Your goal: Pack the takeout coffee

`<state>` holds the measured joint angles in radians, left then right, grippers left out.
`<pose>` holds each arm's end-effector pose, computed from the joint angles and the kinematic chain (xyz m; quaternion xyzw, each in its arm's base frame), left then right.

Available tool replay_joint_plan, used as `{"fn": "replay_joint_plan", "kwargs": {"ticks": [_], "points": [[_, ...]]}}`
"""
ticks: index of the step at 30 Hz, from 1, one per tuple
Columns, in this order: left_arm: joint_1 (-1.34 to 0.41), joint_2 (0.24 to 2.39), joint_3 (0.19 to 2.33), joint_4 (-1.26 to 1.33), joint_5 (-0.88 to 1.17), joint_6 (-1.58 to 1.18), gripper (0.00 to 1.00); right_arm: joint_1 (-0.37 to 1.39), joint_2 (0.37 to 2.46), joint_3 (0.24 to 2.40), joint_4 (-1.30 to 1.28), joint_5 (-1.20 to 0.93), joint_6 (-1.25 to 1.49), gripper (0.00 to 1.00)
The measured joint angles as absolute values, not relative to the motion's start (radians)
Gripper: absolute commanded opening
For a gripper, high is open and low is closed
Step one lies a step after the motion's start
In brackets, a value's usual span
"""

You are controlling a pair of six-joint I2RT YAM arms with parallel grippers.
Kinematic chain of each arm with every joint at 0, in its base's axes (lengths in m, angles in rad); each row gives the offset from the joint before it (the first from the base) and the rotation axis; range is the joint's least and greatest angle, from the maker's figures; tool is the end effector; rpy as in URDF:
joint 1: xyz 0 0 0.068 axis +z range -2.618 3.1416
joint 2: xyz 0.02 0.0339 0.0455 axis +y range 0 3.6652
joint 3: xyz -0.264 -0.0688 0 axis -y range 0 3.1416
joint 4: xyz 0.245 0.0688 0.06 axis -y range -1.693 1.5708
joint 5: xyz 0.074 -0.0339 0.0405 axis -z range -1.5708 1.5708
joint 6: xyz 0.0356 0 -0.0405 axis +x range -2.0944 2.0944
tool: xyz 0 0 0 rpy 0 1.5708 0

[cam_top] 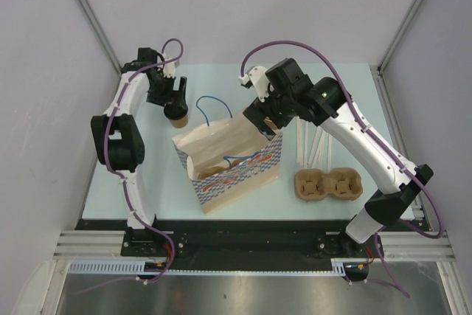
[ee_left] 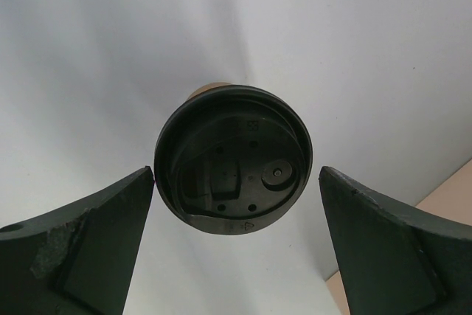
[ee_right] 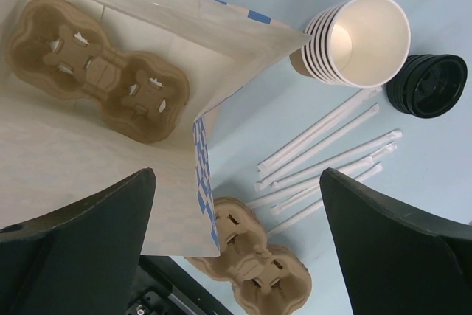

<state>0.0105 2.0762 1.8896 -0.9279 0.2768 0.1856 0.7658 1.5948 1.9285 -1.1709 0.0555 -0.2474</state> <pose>0.4475 -0.0050 0.2608 0.1154 0.9583 -0.1118 0.2361 0.2259 0.2145 0.4330 -0.4441 0.8207 0.0668 0.3532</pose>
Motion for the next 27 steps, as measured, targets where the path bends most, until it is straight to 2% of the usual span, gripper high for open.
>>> {"fn": "replay_joint_plan", "kwargs": {"ticks": [27], "points": [[0.01, 2.112, 1.914, -0.923, 0.265, 0.184, 0.99, 0.728, 1.644, 1.996, -1.206, 0.028, -0.263, 0.99]]}}
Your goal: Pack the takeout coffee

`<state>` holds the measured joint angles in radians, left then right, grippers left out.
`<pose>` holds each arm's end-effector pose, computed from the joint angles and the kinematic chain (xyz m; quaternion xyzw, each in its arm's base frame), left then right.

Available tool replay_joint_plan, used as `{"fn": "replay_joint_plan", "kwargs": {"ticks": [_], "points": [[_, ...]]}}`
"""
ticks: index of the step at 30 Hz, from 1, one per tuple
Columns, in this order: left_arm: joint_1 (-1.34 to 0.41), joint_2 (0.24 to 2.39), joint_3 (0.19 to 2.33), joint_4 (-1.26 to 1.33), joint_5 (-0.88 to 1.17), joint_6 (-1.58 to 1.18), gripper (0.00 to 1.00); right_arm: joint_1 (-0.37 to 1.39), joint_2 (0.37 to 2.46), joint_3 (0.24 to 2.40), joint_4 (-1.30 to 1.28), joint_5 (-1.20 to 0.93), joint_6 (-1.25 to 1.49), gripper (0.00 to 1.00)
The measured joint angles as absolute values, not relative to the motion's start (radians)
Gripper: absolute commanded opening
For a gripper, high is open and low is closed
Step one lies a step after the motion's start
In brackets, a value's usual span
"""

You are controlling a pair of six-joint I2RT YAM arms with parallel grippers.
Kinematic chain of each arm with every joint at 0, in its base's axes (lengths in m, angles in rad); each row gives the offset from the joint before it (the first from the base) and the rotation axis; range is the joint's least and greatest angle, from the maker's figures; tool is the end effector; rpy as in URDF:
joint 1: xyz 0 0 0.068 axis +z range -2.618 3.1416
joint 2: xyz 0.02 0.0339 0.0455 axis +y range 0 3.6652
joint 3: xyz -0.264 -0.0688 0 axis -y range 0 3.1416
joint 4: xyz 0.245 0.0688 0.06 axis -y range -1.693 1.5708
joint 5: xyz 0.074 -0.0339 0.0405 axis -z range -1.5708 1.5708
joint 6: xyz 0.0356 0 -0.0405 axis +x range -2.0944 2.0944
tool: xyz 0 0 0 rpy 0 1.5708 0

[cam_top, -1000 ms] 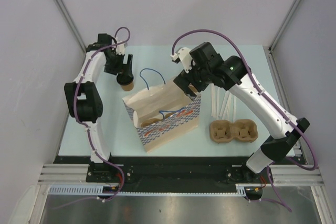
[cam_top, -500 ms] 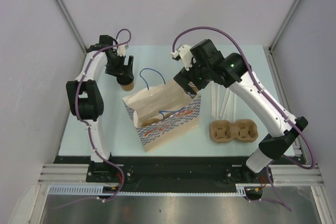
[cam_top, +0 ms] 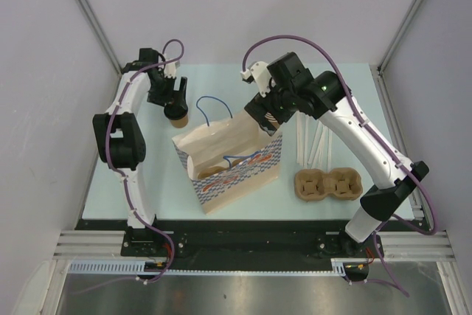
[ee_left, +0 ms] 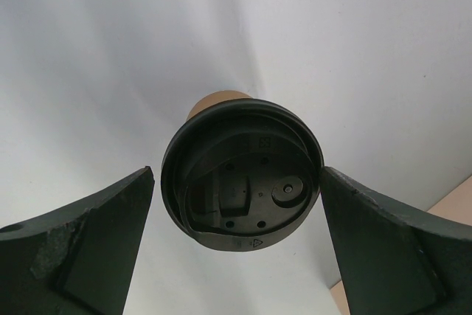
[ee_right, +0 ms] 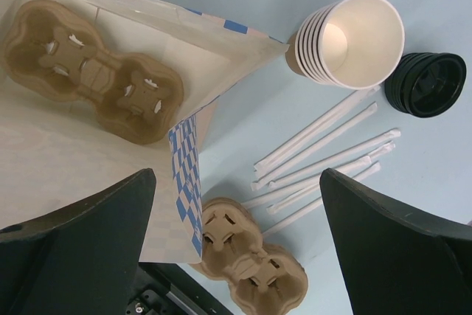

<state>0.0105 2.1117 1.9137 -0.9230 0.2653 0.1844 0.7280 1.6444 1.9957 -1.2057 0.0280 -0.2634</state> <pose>0.4551 -0.0046 0.2529 0.1133 0.9600 -0.1068 0.2325 0.2401 0.2127 0.4348 -0.4411 0.8261 0.0679 0.3442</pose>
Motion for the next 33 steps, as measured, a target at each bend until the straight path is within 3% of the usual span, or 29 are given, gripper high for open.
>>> {"fn": "replay_joint_plan", "kwargs": {"ticks": [33], "points": [[0.015, 2.132, 1.921, -0.923, 0.277, 0.184, 0.99, 0.715, 1.681, 2.042, -1.216, -0.004, -0.263, 1.0]]}}
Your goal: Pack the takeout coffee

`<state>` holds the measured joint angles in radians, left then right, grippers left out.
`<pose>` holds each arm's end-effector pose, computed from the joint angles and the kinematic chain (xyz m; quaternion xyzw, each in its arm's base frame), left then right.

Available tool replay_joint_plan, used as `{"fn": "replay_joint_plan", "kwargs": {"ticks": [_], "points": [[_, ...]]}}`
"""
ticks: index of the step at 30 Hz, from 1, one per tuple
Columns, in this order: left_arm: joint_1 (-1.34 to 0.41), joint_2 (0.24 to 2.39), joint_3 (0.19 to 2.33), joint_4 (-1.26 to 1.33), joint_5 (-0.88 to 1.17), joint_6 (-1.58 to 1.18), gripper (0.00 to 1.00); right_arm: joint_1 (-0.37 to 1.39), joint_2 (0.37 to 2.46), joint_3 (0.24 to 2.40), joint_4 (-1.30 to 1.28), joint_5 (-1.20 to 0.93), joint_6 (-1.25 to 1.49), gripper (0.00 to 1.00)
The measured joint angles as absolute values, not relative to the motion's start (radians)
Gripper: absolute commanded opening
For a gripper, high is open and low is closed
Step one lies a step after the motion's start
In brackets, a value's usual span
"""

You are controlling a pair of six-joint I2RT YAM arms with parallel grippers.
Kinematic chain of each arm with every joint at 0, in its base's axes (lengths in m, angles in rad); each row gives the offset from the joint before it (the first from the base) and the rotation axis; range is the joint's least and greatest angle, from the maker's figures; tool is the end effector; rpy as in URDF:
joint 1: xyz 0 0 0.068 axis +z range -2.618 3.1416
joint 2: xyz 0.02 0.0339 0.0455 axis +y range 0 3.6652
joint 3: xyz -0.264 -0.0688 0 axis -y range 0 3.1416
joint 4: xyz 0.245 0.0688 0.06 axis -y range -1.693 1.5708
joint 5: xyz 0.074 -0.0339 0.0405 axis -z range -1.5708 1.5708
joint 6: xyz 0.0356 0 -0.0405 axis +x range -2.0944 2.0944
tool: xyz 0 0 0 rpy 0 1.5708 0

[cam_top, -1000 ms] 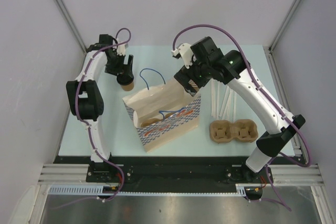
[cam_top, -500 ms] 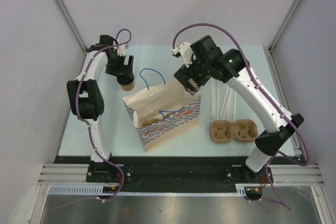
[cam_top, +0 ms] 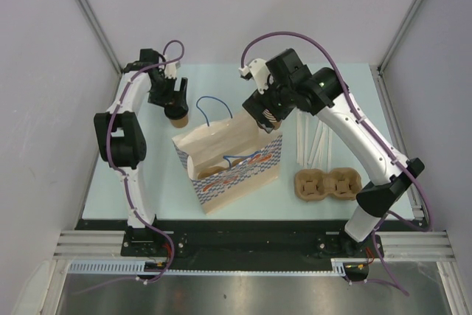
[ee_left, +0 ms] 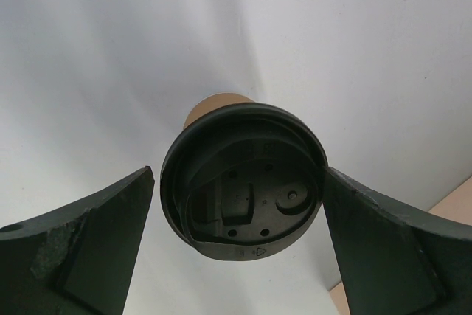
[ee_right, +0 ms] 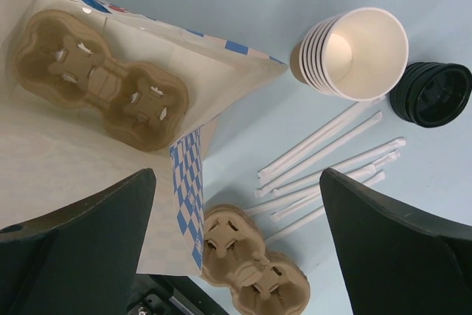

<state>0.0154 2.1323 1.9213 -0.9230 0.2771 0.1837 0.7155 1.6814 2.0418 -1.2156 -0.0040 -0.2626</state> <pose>0.4586 -0.0027 0.2462 0.1111 0.9610 -0.1128 0.2269 0.2483 0.2160 0.4357 -0.4407 0.8265 0.0805 0.3408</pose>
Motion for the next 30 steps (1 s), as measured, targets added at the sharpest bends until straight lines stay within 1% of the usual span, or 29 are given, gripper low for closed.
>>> {"fn": "replay_joint_plan", "kwargs": {"ticks": [23, 27, 30], "points": [[0.04, 2.157, 1.947, -0.931, 0.317, 0.184, 1.0, 0.715, 1.741, 2.134, -1.241, -0.017, -0.263, 0.99], [0.041, 2.157, 1.946, -0.931, 0.318, 0.184, 0.98, 0.715, 1.742, 2.134, -1.242, -0.017, -0.263, 1.0], [0.041, 2.157, 1.945, -0.93, 0.321, 0.184, 0.95, 0.715, 1.742, 2.134, -1.241, -0.018, -0.263, 1.0]]}}
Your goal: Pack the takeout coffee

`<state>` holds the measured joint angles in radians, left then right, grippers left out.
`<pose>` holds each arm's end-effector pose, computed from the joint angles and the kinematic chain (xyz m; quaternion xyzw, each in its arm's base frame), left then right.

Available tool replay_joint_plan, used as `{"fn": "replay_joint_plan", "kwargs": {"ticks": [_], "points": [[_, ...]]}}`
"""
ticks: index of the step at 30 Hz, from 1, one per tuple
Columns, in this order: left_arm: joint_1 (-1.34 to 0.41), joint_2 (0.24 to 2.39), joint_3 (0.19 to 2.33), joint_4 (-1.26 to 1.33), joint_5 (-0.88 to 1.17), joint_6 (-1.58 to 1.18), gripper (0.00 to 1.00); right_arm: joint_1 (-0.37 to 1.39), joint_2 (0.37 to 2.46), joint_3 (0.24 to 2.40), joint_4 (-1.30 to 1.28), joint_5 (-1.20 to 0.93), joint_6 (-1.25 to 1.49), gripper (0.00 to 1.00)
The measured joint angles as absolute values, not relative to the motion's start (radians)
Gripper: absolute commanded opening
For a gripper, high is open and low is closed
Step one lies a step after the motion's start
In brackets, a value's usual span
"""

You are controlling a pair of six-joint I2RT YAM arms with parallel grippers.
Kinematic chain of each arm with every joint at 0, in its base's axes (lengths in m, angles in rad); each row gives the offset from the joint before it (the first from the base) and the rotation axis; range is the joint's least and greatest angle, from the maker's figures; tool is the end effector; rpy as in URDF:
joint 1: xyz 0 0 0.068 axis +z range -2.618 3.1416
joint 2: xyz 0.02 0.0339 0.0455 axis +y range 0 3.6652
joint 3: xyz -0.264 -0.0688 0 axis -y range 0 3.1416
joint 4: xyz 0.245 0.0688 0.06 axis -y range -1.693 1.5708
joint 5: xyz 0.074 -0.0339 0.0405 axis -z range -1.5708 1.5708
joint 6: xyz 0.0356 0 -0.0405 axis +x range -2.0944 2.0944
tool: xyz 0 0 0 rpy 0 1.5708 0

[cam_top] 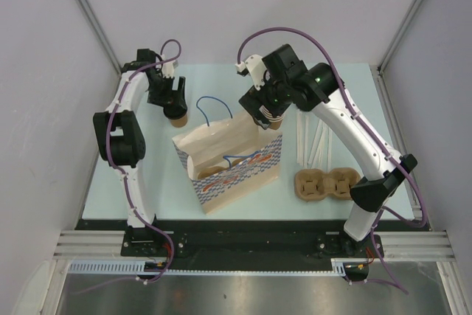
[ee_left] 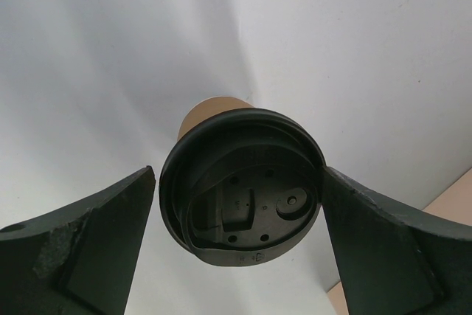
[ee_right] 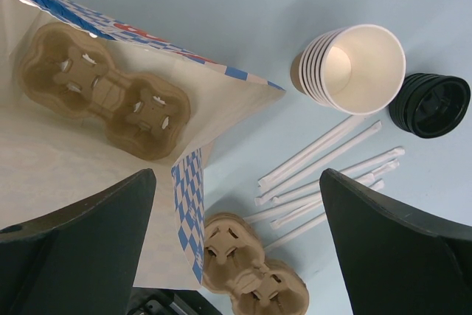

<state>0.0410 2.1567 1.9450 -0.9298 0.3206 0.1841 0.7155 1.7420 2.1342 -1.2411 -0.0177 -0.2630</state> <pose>0.4631 0.0078 0.2426 0.1029 0.9596 -0.1313 0.2265 0.2569 0.2241 0.4405 -0.4424 0.8243 0.0873 0.3423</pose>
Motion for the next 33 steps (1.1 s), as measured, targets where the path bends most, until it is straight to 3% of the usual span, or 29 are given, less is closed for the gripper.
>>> {"fn": "replay_joint_plan", "kwargs": {"ticks": [3, 10, 12, 15, 16, 17, 26, 33], "points": [[0.041, 2.157, 1.945, -0.93, 0.323, 0.183, 0.91, 0.715, 1.742, 2.134, -1.241, -0.018, -0.263, 1.0], [0.041, 2.157, 1.943, -0.931, 0.339, 0.186, 0.7, 0.715, 1.742, 2.134, -1.237, -0.017, -0.27, 1.0], [0.042, 2.157, 1.943, -0.93, 0.339, 0.186, 0.68, 0.715, 1.742, 2.134, -1.236, -0.017, -0.274, 1.0], [0.042, 2.157, 1.943, -0.931, 0.337, 0.187, 0.84, 0.715, 1.742, 2.134, -1.232, -0.017, -0.282, 1.0], [0.042, 2.157, 1.943, -0.931, 0.336, 0.187, 0.97, 0.715, 1.742, 2.134, -1.228, -0.017, -0.284, 1.0], [0.042, 2.157, 1.943, -0.931, 0.334, 0.188, 0.99, 0.715, 1.742, 2.134, -1.225, -0.017, -0.285, 1.0], [0.043, 2.153, 1.943, -0.937, 0.301, 0.184, 0.99, 0.711, 1.742, 2.134, -1.198, -0.025, -0.289, 1.0], [0.043, 2.151, 1.943, -0.951, 0.284, 0.149, 0.94, 0.711, 1.742, 2.134, -1.191, -0.03, -0.289, 1.0]]}}
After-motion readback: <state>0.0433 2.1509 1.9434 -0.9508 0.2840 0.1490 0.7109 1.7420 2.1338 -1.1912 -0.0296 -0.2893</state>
